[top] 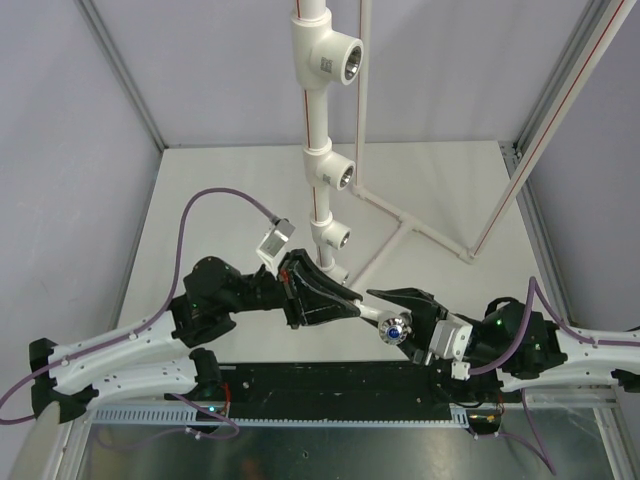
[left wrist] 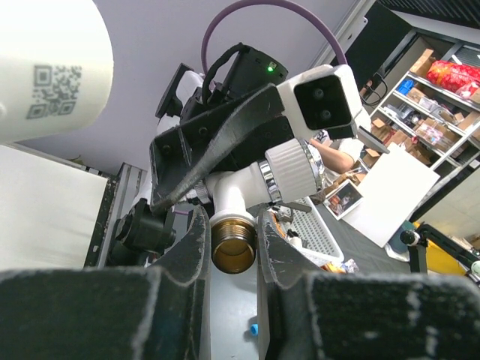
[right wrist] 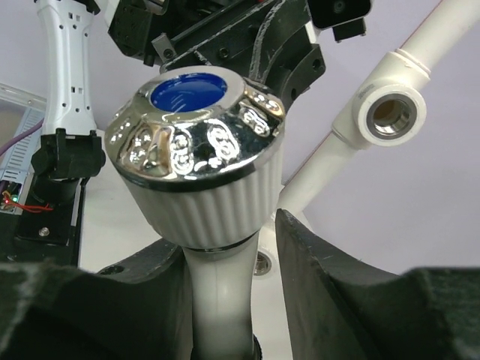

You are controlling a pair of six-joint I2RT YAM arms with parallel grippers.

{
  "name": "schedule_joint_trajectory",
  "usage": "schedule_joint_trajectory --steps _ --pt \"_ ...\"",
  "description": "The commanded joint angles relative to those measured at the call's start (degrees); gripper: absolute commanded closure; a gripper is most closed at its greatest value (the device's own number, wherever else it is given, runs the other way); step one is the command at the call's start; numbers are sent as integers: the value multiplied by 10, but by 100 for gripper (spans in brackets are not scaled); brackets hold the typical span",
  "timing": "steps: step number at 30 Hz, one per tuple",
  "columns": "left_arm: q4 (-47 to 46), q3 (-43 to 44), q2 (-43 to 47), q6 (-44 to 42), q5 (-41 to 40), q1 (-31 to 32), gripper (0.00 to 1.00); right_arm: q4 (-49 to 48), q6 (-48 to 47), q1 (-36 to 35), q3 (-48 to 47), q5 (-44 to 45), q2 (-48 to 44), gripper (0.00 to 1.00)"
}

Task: Install the water faucets
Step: Adjust the water faucet.

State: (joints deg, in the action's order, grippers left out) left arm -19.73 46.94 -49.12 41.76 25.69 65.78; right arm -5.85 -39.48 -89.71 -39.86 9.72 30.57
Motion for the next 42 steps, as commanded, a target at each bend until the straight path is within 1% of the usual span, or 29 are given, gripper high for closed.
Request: schedule_joint_trajectory --steps 1,5,13,15,17,19,20,21,23,26,29,31,34,38,40,42 --pt "29 -24 -25 10 19 10 100 -65 10 -4 -8 3 -3 51" --pt "29 -28 -25 11 19 10 100 -67 10 -4 -8 6 -7 48" --pt "29 -28 -32 13 19 11 100 -58 12 -4 -8 3 -5 55" --pt "29 -28 -35 14 21 10 100 -53 16 -5 -8 -1 -6 61" --pt "29 -28 -38 14 21 10 100 -49 19 -5 -8 -4 -6 71" --pt "29 -28 -41 15 22 10 100 -46 23 -5 -8 -4 -8 89" --pt "29 -29 -43 15 22 10 100 -46 26 -5 -8 -3 -10 95" --pt "29 -30 -43 16 23 10 100 -48 32 -5 -8 -2 -12 97" --pt "29 -32 -44 16 22 10 100 -55 47 -5 -8 1 -19 99" --pt "29 -35 -46 18 23 10 100 -63 77 -5 -10 12 -28 100" --pt "29 -36 -50 19 26 10 100 -60 99 -5 -21 30 -29 87" --pt "29 -34 -54 20 29 10 100 -56 105 -5 -27 41 -24 82" --pt "29 -31 -62 22 35 11 100 -58 101 -5 -32 47 -16 80" --pt "29 -30 -69 22 38 13 100 -67 103 -6 -33 47 -6 85" --pt "29 -30 -70 22 38 14 100 -69 106 -5 -34 46 -4 81" --pt "29 -31 -72 23 38 14 100 -67 108 -5 -35 48 -3 74"
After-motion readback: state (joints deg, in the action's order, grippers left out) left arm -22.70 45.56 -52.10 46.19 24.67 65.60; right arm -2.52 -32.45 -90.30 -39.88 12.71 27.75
